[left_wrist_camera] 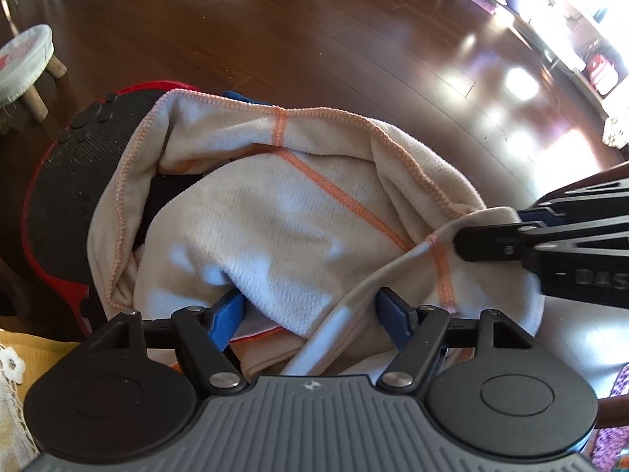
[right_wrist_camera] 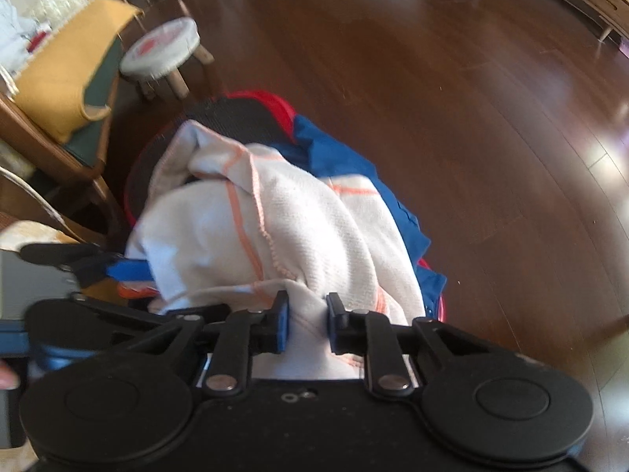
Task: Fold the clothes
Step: 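Lower both tools onto the white garment and close both grippers on it, then lift the white garment with both grippers and carry it to the lace table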
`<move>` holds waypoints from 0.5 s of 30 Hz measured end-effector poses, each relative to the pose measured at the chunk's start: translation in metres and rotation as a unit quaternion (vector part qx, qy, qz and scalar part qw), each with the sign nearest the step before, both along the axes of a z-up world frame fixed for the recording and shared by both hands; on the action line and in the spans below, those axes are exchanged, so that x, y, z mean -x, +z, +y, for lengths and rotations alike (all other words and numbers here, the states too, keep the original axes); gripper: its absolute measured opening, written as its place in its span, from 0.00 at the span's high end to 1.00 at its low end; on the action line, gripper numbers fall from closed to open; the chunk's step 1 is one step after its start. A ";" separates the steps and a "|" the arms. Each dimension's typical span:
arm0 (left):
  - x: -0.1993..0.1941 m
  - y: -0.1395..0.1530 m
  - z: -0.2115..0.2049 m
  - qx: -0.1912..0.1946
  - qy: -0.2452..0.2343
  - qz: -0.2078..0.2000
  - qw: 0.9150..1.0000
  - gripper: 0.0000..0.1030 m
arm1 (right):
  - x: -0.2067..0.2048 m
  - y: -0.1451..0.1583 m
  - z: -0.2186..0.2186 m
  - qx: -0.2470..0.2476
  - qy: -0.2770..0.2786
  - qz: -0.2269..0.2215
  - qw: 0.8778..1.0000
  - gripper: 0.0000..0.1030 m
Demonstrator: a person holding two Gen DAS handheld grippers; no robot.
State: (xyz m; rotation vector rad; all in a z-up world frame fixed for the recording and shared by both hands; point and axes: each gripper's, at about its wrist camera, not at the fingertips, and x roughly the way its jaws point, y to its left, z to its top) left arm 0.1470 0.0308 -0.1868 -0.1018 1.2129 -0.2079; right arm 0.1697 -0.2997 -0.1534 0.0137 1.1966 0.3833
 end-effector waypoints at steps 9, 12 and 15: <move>0.002 0.003 -0.003 0.020 -0.014 -0.029 0.999 0.37 | 0.013 0.035 -0.020 -0.041 -0.006 -0.035 0.999 0.00; 0.006 0.004 -0.009 0.006 -0.035 -0.035 0.999 0.72 | 0.016 0.036 -0.018 -0.044 -0.005 -0.033 0.998 0.00; 0.009 0.012 -0.012 0.010 -0.038 -0.044 0.998 0.85 | 0.023 0.046 -0.014 -0.042 0.003 -0.044 0.998 0.00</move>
